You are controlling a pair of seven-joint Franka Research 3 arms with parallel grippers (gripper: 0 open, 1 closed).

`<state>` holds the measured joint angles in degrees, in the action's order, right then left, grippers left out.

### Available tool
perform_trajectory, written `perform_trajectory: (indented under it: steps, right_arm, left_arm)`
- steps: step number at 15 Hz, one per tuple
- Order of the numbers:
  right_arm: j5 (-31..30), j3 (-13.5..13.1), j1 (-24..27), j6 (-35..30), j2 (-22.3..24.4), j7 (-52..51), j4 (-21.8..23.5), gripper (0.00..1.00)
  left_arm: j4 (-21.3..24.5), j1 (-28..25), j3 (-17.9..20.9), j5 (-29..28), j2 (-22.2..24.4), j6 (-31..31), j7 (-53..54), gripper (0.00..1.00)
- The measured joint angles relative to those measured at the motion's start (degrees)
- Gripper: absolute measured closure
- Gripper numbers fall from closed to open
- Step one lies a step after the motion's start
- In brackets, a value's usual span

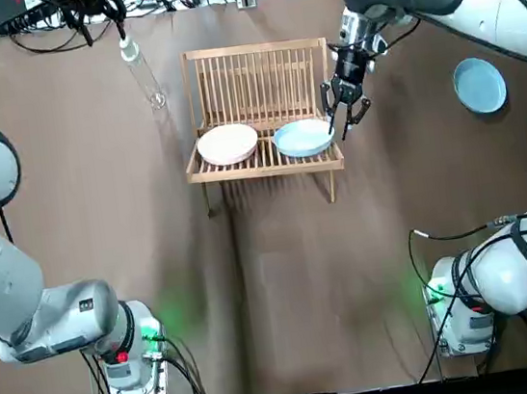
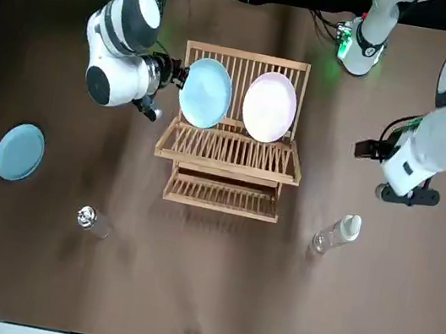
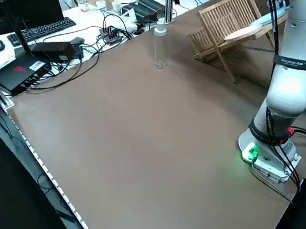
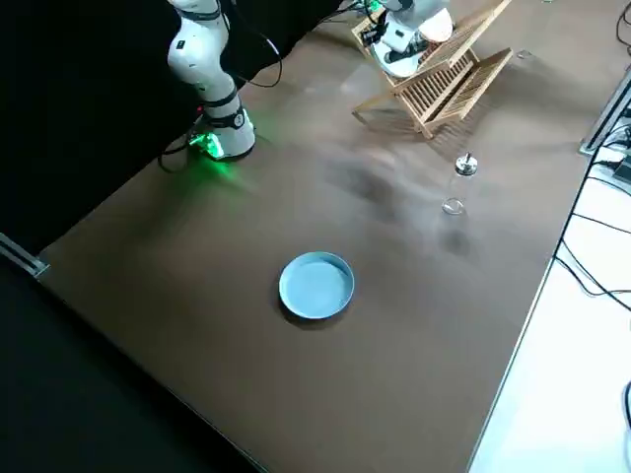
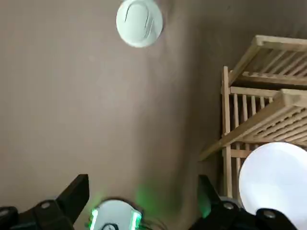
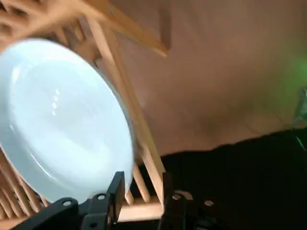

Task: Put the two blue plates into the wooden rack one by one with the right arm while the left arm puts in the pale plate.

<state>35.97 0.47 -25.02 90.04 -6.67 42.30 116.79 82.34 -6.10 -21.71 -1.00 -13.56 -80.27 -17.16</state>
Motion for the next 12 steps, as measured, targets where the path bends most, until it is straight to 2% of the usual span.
perform_trajectory:
  steps: [4,7,9,10,11,12]
  right_arm:
    - [-3.09,-0.95,4.08,-6.27,0.36,-0.92,-7.02,0.61]
    - [-9.55,-1.31,11.10,-8.26,0.67,-7.66,-12.85,0.61]
    - [-16.82,-1.52,15.35,-8.43,0.68,-14.58,-14.28,0.61]
    - [-20.68,-1.63,17.23,-7.94,0.67,-18.58,-14.36,0.61]
    - [-25.25,-1.71,21.77,-4.28,0.18,-27.22,-14.36,0.60]
    - [-26.51,-1.74,24.39,-1.73,-0.35,-32.27,-14.36,0.59]
  left_arm:
    - [-0.03,-0.28,-0.03,-0.36,3.00,-2.35,4.89,0.00]
    - [-0.02,-0.55,0.01,-0.37,3.80,-3.17,6.39,0.00]
    - [-0.04,-0.56,0.53,-0.41,4.44,-3.76,6.83,0.00]
    - [-0.06,-0.21,1.56,-0.41,5.07,-3.89,6.94,0.00]
    - [-0.11,2.43,5.43,-0.39,6.95,-3.92,7.67,0.00]
    - [-0.03,4.84,8.23,-0.38,8.09,-3.89,7.87,0.00]
